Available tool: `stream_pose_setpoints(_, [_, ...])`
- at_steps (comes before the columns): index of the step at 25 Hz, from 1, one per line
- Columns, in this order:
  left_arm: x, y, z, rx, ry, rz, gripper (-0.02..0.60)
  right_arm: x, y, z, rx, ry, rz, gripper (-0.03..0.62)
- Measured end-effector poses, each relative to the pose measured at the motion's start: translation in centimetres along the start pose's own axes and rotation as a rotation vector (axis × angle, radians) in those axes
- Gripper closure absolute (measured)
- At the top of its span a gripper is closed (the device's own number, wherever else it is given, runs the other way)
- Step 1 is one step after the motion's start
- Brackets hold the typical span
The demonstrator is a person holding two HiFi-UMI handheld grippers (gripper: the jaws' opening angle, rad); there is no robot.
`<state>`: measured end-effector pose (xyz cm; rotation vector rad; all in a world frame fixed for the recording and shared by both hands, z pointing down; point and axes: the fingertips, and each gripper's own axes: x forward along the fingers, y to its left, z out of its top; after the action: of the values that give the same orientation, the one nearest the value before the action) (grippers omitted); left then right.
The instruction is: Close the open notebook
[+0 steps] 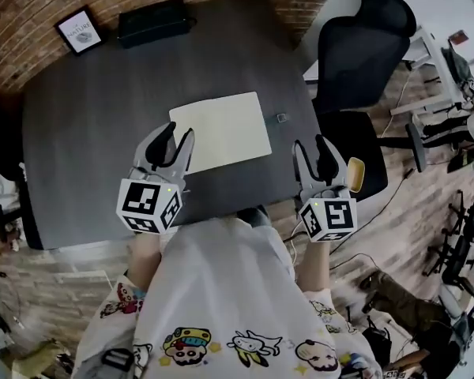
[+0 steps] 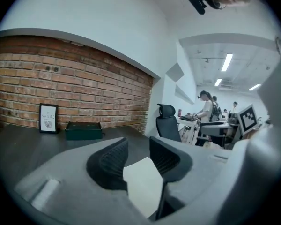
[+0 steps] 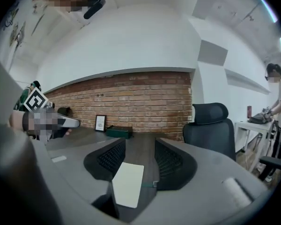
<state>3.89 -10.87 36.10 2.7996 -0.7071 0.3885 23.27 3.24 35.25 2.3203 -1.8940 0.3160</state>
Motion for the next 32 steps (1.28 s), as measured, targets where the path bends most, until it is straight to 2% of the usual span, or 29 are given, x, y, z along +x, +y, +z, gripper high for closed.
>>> stream_pose_setpoints(7, [2.6, -1.1, 0.4, -0.079, -0.009, 0.202, 0.443, 6.1, -3.8, 1.6, -0.039, 0.024, 0.244, 0.404])
stream_pose_setpoints(15, [0.9, -1.3, -0.9, -0.123, 0.013, 0.349, 0.443, 8.3, -3.0, 1.1, -0.037, 0.065, 0.403, 0.404])
stream_pose_setpoints(19, [-0.1, -0.8, -1.5, -0.140, 0.013, 0.361, 0.443, 8.5, -2.0, 0.5, -0.031, 0.076, 0.420, 0.404])
stream_pose_setpoints(32, [1.5, 0.3, -3.3, -0.161, 0.031, 0.315, 0.443, 9.8, -0.2, -2.3, -0.002, 0.156, 0.422, 0.405])
